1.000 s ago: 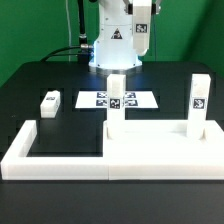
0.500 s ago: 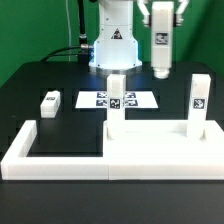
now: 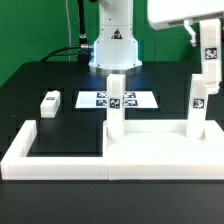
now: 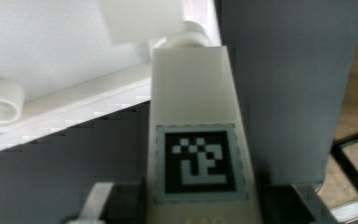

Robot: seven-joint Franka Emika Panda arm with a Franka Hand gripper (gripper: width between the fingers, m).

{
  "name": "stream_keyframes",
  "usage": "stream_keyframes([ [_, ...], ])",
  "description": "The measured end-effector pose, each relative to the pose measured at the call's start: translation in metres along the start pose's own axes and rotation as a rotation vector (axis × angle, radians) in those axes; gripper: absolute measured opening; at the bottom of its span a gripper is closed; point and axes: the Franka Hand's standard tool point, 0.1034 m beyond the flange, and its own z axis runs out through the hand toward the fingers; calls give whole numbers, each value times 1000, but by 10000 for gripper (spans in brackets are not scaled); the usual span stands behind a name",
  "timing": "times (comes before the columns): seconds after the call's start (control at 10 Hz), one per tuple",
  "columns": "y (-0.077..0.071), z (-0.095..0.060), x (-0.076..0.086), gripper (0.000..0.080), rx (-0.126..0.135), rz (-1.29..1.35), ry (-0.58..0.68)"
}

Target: Assemble desk

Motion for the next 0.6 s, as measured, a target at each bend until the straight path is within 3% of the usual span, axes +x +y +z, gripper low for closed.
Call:
stream_keyframes([
  [0.2, 4, 1, 0, 290, -4, -44, -2],
  [0.3, 14, 5, 1, 290, -23, -115, -12],
  [0.6, 18, 14, 20, 290, -42, -285, 10],
])
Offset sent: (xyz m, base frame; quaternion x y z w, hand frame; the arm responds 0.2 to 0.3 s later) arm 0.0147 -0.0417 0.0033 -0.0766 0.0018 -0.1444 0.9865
